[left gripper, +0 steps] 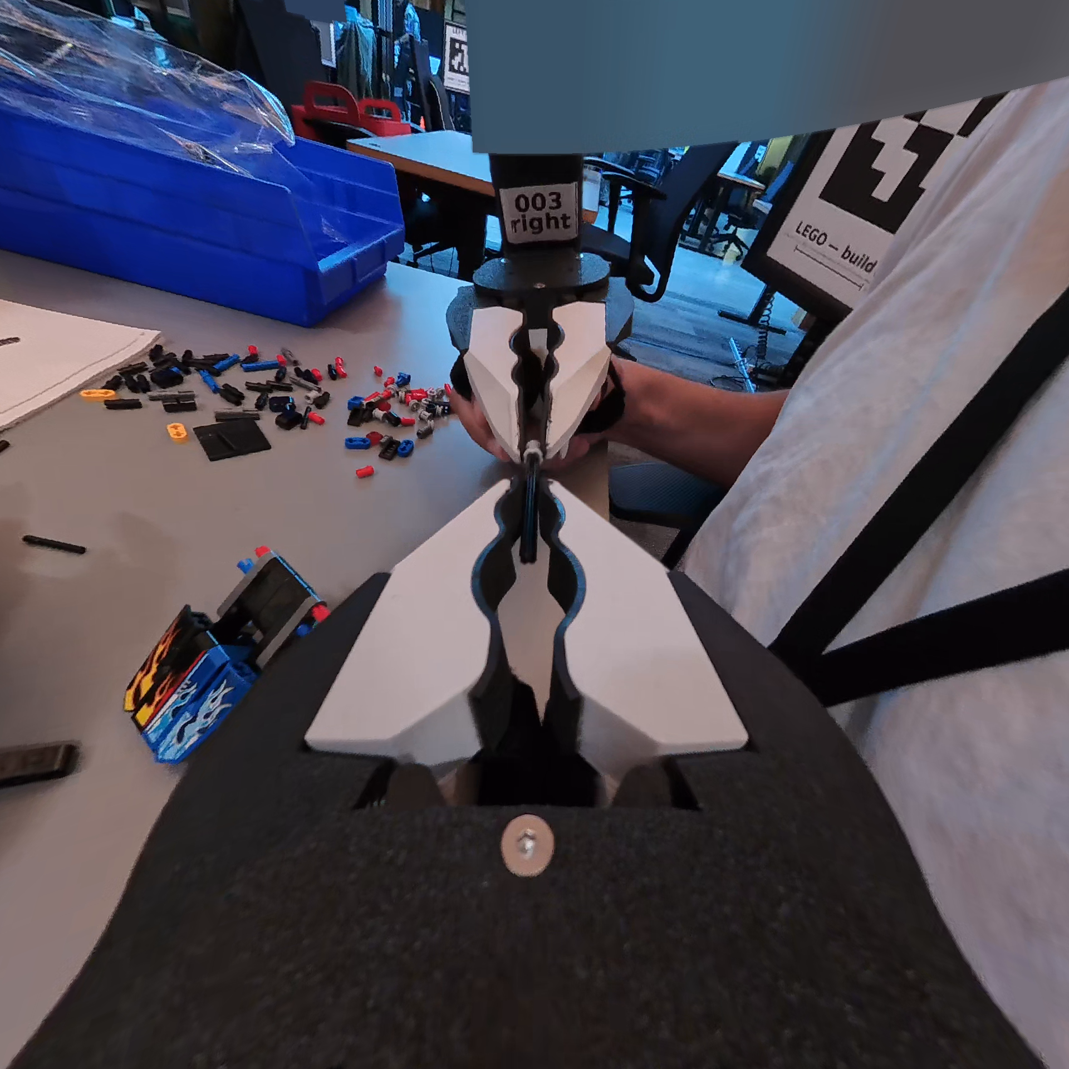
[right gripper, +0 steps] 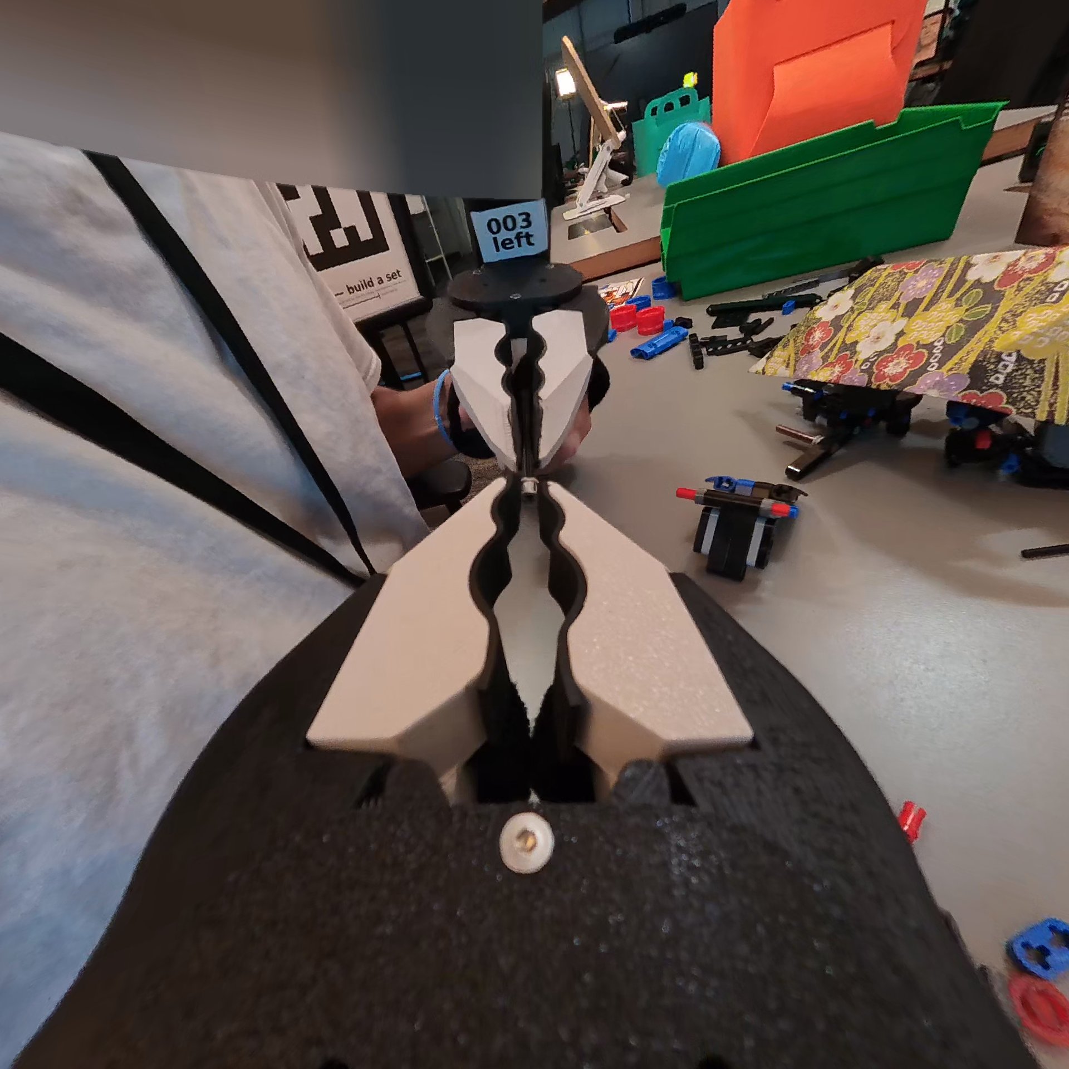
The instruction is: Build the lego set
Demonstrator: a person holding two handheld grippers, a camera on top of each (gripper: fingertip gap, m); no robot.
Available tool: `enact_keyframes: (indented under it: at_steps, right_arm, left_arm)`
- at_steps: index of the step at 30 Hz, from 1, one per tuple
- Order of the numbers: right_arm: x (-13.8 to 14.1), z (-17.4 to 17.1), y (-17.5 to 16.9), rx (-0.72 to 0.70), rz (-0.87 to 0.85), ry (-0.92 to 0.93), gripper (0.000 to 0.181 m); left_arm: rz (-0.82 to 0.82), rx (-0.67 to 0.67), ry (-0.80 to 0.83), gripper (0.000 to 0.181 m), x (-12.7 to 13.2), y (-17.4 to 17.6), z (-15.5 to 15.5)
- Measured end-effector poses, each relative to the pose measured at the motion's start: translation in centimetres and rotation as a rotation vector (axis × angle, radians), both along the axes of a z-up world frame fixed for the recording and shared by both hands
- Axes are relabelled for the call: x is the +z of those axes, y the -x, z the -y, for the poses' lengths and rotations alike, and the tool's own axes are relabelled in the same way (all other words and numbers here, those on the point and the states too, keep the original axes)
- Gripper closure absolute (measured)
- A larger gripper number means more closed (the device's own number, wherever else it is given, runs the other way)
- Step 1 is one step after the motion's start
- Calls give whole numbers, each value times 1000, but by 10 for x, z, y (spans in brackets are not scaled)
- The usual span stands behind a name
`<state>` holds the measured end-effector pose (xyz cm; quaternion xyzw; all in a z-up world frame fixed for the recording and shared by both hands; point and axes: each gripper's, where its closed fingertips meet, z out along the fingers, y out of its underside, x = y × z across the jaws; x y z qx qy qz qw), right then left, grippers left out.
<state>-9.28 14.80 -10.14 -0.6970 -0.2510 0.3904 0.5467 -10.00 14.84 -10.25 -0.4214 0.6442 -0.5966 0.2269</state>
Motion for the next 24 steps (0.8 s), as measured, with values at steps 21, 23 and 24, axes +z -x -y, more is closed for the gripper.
enact_keyframes:
  at_steps: [21, 23, 24]
  right_arm:
    - [-13, -1, 9, 5, 83, 51, 179]
    - [-17, -1, 0, -30, 114, 57, 179]
    - [-18, -1, -2, -34, 126, 61, 179]
  left_arm:
    - [43, 12, -154, 181, -8, 1, -2]
    - [33, 25, -123, 181, -9, 4, -4]
    - [44, 36, -105, 181, -6, 4, -6]
